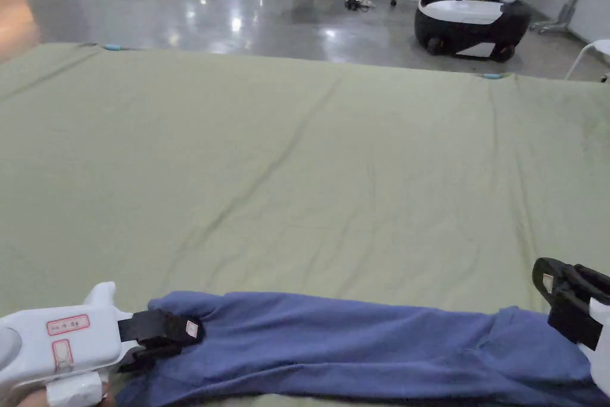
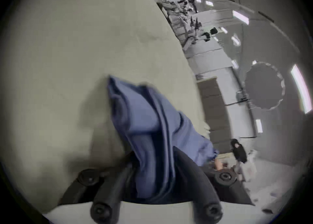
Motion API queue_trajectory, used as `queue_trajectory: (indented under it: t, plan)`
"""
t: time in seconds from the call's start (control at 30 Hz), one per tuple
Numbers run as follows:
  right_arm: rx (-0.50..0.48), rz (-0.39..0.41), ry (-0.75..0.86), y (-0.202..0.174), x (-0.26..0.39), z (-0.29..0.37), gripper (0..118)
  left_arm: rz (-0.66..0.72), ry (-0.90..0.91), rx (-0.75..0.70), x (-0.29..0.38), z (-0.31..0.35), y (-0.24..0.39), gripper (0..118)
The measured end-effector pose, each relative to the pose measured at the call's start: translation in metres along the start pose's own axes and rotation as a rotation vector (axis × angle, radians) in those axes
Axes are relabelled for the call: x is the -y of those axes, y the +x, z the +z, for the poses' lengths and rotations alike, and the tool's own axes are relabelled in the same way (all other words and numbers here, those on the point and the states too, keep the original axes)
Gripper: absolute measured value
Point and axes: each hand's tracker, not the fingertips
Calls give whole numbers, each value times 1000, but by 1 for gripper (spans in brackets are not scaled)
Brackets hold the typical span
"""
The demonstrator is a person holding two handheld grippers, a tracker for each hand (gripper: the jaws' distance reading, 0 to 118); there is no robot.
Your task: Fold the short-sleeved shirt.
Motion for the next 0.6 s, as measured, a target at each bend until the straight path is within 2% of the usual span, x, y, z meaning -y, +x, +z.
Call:
queue_trajectory:
  t: [0.13,0.2,0.33,0.47,0.6]
  plan:
    - [-16,-22,8,3,4,6,3,-142,118,-180,-16,36,31,6]
    - [-25,-36,20,5,5,11,3,-165,143,-226,-20,52,46,6]
    - [-32,-43,34,9,6,20,3,-352,170,-296,-4,60,111,6]
    - [-37,-35,48,12,4,28,3,-577,178,-312,37,34,191,6]
    - [-39,-12,34,16,4,28,3,-739,115,-325,94,-44,241,6]
